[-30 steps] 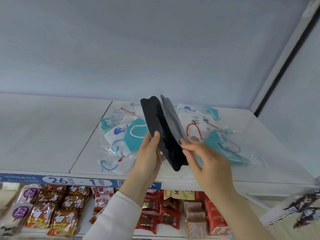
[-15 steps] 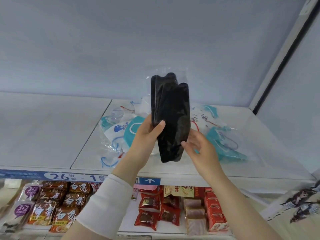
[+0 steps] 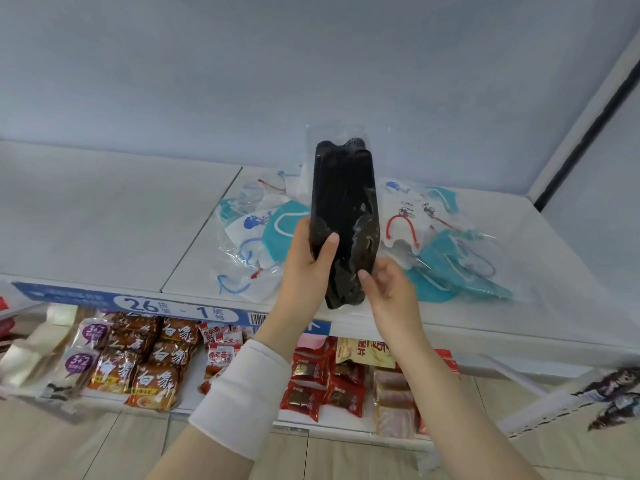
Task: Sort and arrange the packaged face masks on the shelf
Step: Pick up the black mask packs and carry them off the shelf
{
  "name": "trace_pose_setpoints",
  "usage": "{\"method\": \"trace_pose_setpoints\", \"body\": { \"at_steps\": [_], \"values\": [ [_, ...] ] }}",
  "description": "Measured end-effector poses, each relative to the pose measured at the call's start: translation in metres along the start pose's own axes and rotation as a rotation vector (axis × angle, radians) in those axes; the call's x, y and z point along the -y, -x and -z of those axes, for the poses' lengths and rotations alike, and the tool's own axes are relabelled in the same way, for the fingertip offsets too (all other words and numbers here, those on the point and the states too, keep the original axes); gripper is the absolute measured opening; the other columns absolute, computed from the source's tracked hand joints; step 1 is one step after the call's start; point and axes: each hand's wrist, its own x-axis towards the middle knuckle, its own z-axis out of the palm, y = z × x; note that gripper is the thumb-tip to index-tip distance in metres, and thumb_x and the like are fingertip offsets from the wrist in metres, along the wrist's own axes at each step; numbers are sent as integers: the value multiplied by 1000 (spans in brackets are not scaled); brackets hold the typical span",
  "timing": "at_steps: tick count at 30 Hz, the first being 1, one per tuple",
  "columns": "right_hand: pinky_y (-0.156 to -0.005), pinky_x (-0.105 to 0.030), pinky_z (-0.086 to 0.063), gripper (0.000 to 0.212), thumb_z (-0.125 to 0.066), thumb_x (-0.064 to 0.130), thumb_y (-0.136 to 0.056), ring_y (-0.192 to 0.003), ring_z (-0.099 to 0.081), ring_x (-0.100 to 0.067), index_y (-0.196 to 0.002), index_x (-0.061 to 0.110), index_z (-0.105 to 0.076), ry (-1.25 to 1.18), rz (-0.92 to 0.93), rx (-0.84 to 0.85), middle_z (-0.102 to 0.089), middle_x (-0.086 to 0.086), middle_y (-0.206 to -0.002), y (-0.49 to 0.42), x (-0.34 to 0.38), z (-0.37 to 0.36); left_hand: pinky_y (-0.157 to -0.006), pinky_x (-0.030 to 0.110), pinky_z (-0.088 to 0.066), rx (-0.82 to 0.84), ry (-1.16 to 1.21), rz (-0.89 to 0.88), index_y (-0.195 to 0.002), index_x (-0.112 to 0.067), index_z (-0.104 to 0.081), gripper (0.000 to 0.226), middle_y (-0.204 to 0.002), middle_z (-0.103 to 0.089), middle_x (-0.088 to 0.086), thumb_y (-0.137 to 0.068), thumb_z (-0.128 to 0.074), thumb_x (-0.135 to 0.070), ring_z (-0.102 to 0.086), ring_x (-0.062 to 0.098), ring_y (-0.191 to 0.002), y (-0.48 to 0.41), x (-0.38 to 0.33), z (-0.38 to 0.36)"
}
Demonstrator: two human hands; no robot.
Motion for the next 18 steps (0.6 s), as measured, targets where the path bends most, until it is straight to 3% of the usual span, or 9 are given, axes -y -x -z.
{"method": "trace_pose_setpoints", "body": {
  "at_steps": [5, 8, 12, 16, 18],
  "values": [
    [-75, -6, -46, 9, -52, 21, -93, -90, -57, 2, -101, 24, -52, 46, 16, 122, -60, 13, -95, 21, 5, -14, -71, 5, -47, -91, 9, 70, -106, -28, -46, 12, -100, -56, -15, -95, -50, -26, -57, -13, -88, 22, -3, 32],
    [-74, -8, -49, 9, -54, 21, -92, -88, -61, 3, -96, 29, -54, -13, 11, 266, -63, 16, -94, 45, 1, -32, -82, 20, -53, -202, 87, 143, -103, -26, -51, 24, -102, -62, -3, -87, -49, -43, -62, 3, -96, 46, 2, 66],
    [-74, -14, -50, 18, -56, 16, -91, -88, -63, 0, -92, 34, -55, -66, -44, 509, -67, 12, -94, 86, -21, -79, -86, 38, -53, -431, 140, 265, -91, -22, -54, 6, -91, -64, 4, -96, -51, -22, -64, 21, -93, 93, 32, 120],
    [-69, -8, -45, 8, -55, 19, -92, -84, -61, 5, -95, 26, -56, -137, -202, 751, -65, 10, -93, 136, -41, -130, -80, 35, -54, -651, 183, 390, -96, -19, -57, 12, -88, -68, 0, -98, -47, -12, -65, 21, -90, 151, 55, 163],
    [-72, -10, -46, 8, -56, 21, -92, -87, -61, 5, -100, 22, -56, -131, -269, 890, -66, 7, -96, 163, -45, -152, -84, 41, -53, -779, 206, 452, -96, -18, -56, 10, -90, -68, 1, -98, -47, -14, -65, 22, -90, 180, 61, 186]
  ]
}}
